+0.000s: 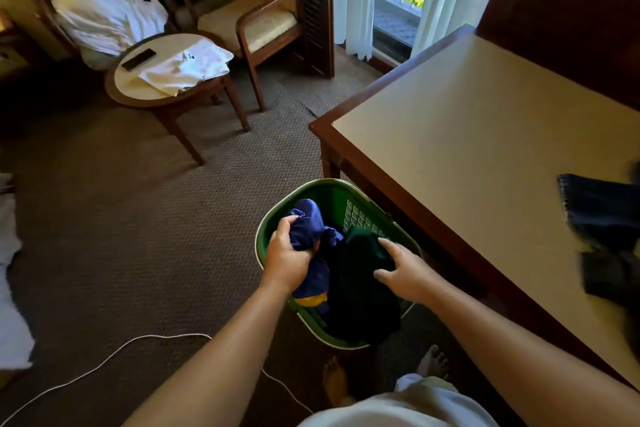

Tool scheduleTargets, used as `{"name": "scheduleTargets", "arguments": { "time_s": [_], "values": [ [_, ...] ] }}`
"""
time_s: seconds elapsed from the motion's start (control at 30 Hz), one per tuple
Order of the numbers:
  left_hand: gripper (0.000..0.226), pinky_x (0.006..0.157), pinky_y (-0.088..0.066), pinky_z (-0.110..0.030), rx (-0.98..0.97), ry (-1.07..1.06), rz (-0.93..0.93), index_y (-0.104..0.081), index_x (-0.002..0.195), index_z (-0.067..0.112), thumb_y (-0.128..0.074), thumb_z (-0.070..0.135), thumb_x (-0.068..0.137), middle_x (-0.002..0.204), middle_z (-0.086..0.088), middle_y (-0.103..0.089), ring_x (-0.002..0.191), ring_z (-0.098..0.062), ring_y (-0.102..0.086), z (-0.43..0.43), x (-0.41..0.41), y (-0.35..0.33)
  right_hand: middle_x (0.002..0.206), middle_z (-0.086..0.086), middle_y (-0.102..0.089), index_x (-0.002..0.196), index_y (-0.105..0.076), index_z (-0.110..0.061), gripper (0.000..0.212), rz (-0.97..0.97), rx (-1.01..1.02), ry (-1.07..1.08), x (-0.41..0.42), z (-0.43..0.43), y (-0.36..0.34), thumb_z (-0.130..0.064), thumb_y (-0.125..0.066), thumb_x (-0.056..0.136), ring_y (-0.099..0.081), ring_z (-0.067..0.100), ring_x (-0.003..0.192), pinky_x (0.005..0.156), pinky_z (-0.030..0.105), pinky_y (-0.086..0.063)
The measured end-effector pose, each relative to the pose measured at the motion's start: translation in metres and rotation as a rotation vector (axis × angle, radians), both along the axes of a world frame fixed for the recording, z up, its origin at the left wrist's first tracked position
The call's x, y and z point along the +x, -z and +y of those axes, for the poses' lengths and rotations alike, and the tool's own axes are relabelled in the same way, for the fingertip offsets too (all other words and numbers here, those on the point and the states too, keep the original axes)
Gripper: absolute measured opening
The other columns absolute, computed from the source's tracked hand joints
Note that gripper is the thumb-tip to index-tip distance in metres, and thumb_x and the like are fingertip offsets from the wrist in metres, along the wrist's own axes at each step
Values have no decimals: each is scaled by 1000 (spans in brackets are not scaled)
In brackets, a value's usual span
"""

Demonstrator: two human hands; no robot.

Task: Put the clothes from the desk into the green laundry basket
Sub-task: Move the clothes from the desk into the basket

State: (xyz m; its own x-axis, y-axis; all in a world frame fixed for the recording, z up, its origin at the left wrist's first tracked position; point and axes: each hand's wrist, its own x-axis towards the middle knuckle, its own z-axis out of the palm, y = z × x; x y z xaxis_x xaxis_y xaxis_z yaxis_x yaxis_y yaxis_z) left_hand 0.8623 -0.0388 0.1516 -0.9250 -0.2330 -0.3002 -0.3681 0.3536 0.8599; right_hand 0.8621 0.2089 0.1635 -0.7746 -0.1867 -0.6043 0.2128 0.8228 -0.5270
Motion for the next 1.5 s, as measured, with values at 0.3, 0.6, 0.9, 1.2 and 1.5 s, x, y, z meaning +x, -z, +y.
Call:
{"name": "scheduleTargets", "arguments": {
  "time_s": [0.3,0.6,0.9,1.2,1.5],
  "values": [
    [64,102,-53,-41,-15,89,63,-55,126,44,-80,26,70,127,2,-63,115,-14,-64,17,-4,-4,159,-2,-37,156,-32,-28,64,66,-92,79,9,-13,-10,-33,-60,99,-40,17,142,107,30,-42],
    [83,122,-31,-49,-444,315,12,-38,156,34,-78,29,83,165,-9,-28,153,-26,-25,26,-20,-15,162,-5,-31,158,-28,-29,66,132,-131,8,8,-12,-20,-34,-59,99,-30,13,147,114,28,-30],
    [58,113,-28,-16,-316,550,162,-47,153,21,-64,14,97,152,0,-50,142,-12,-44,81,-23,-44,163,-6,-30,159,-24,-30,69,308,-161,142,13,-1,-32,-34,-58,99,-23,10,151,122,37,-28],
    [51,114,-45,-32,-188,818,299,-49,151,25,-57,11,103,149,1,-54,136,-14,-51,197,-56,-83,160,0,-35,159,-24,-25,66,532,-65,481,30,76,-72,-28,-54,100,-29,17,148,119,36,-31],
    [51,105,-48,-28,-164,1122,436,-48,151,25,-53,11,102,145,-1,-58,132,-17,-56,361,-49,-116,157,-4,-38,155,-33,-26,59,724,-11,864,80,210,-106,-25,-54,100,-32,13,147,118,38,-34]
  ]
}}
